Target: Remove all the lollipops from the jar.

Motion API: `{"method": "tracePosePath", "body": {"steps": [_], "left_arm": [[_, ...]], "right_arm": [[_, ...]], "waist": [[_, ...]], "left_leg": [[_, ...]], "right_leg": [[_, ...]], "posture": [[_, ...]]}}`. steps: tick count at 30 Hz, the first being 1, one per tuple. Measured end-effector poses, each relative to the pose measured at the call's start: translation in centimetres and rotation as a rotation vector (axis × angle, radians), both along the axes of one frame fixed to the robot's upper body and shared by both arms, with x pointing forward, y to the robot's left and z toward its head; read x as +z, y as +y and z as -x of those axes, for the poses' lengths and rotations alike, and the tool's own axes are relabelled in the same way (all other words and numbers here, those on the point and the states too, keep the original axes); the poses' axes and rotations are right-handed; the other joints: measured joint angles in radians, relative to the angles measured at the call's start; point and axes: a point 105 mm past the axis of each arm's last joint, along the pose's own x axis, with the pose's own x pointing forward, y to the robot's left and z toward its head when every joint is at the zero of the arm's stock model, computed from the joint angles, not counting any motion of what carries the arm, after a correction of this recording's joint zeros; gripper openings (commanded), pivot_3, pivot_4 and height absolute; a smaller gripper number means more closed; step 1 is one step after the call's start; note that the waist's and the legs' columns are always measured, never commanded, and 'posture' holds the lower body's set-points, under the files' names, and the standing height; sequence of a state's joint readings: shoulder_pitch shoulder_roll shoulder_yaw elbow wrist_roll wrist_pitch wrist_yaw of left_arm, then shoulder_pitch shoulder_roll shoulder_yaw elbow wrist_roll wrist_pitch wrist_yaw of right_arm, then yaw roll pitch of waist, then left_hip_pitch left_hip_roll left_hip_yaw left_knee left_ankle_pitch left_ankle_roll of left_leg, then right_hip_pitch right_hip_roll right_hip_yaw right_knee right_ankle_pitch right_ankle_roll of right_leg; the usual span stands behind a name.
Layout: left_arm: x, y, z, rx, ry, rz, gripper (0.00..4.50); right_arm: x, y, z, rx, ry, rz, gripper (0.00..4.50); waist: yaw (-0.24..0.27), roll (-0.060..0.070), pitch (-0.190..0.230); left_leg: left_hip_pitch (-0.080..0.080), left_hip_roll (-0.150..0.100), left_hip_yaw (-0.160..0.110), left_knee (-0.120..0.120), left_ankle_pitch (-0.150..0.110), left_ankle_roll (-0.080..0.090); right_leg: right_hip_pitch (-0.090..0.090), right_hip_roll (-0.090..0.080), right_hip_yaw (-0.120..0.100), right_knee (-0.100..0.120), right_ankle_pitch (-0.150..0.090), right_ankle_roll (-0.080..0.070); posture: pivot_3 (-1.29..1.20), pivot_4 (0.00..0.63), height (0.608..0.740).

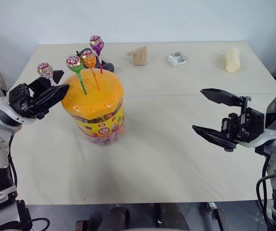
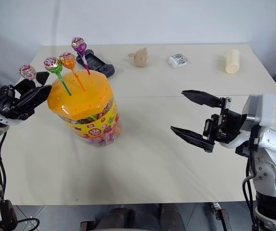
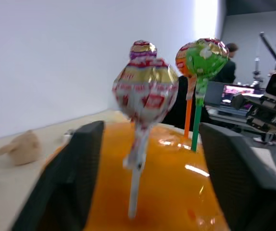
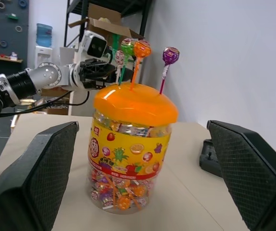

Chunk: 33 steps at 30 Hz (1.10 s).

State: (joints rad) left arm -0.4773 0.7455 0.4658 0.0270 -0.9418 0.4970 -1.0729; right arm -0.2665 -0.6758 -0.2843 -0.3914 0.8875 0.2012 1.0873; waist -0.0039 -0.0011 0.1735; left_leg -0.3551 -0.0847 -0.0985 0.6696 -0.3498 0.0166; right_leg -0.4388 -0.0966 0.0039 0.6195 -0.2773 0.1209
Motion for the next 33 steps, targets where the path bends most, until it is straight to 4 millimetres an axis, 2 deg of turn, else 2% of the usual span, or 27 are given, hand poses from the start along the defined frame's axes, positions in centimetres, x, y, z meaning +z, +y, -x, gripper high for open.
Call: {"method": "tracePosePath", "body": {"steps": [6,9,11,15,17,19,20,22,24,25,28,30,33], "left_arm": [[0.0,0.3,-0.5,-0.001,0.024,0.023,0.06],[0.4,0.4,-0.7,-0.011,0.044,0.054,0.03],[1.9,0.7,-0.7,-0.014,0.028,0.125,0.03],[5.7,3.0,0.2,0.021,-0.032,0.334,0.03],[5.7,4.3,0.2,0.072,0.001,0.364,0.03],[3.8,7.1,0.0,0.225,0.121,0.331,0.03],[2.2,8.8,0.0,0.321,0.197,0.305,0.03],[-1.9,12.0,0.7,0.516,0.381,0.208,0.03],[-7.7,15.7,2.5,0.728,0.616,0.097,0.03],[-9.6,16.7,3.4,0.782,0.688,0.071,0.03],[-14.4,18.6,7.0,0.902,0.889,-0.048,0.03],[-16.3,18.9,8.7,0.936,0.974,-0.123,0.03],[-17.3,18.2,9.4,0.928,1.014,-0.164,0.03]], "right_arm": [[0.0,0.0,-0.2,-0.018,-0.001,-0.019,4.50],[-0.1,0.1,-0.3,-0.023,-0.001,-0.021,4.50],[-0.1,0.1,-0.3,-0.024,-0.004,-0.024,4.50],[0.1,0.2,-0.4,-0.017,-0.015,-0.046,4.50],[0.2,0.2,-0.6,-0.013,-0.025,-0.049,4.50],[0.3,0.1,-0.9,-0.011,-0.029,-0.056,4.50],[0.1,0.1,-1.1,-0.009,-0.021,-0.055,4.50],[-0.1,0.2,-1.2,0.007,-0.012,-0.050,4.50],[-0.6,0.1,-1.3,0.017,0.000,-0.031,4.50],[-0.9,0.1,-1.3,0.022,0.007,-0.021,4.50],[-2.0,0.1,-1.5,0.046,0.035,0.040,4.50],[-2.7,0.0,-1.6,0.050,0.055,0.078,4.50],[-3.5,0.2,-1.7,0.067,0.070,0.120,4.50]], "waist": [[0.005,0.000,0.000],[0.005,0.000,0.000],[0.006,-0.001,0.001],[0.004,-0.001,0.001],[-0.002,-0.001,0.001],[-0.012,-0.001,0.001],[-0.016,-0.001,0.001],[-0.028,-0.001,0.001],[-0.030,0.000,0.001],[-0.024,-0.001,0.001],[-0.013,-0.003,0.000],[0.006,-0.003,0.000],[0.029,-0.004,0.000]], "left_leg": [[-0.001,0.000,-0.001,0.004,0.000,0.000],[-0.002,0.000,-0.001,0.004,0.000,0.000],[-0.003,0.000,-0.002,0.006,0.000,0.000],[-0.003,0.000,-0.002,0.007,-0.001,0.000],[-0.003,0.000,-0.002,0.006,-0.001,0.000],[-0.002,-0.001,-0.001,0.003,-0.001,0.000],[-0.001,-0.001,-0.001,0.003,-0.001,-0.001],[0.001,-0.002,-0.001,-0.001,-0.001,-0.001],[0.002,-0.003,-0.001,-0.005,-0.001,0.000],[0.001,-0.002,-0.002,-0.004,-0.001,0.000],[0.001,-0.004,-0.003,-0.003,-0.001,0.001],[0.000,-0.005,-0.003,-0.002,-0.001,0.001],[0.000,-0.005,-0.004,-0.002,-0.001,0.002]], "right_leg": [[0.000,0.000,0.002,0.001,0.000,0.000],[0.000,0.000,0.002,0.001,0.000,0.000],[0.000,0.000,0.002,0.001,0.000,0.000],[0.000,0.000,0.002,0.002,0.000,0.000],[-0.001,0.001,0.002,0.003,0.000,0.000],[-0.004,0.002,0.002,0.005,0.000,0.000],[-0.006,0.002,0.002,0.006,0.000,-0.001],[-0.006,0.002,0.004,0.005,-0.001,-0.001],[-0.006,0.002,0.004,0.005,-0.001,-0.002],[-0.006,0.002,0.004,0.004,-0.001,-0.002],[-0.005,0.000,0.007,0.002,-0.001,-0.002],[-0.004,-0.002,0.008,0.001,-0.001,-0.002],[-0.004,-0.003,0.008,0.000,-0.001,-0.002]], "posture": [[0.00,0.150,0.740],[0.00,0.150,0.740],[0.00,0.150,0.740],[0.00,0.150,0.740],[0.00,0.150,0.740],[0.00,0.150,0.740],[0.00,0.150,0.740],[0.00,0.150,0.740],[0.00,0.150,0.740],[0.00,0.150,0.740],[0.00,0.150,0.740],[0.00,0.150,0.740],[0.00,0.150,0.740]]}}
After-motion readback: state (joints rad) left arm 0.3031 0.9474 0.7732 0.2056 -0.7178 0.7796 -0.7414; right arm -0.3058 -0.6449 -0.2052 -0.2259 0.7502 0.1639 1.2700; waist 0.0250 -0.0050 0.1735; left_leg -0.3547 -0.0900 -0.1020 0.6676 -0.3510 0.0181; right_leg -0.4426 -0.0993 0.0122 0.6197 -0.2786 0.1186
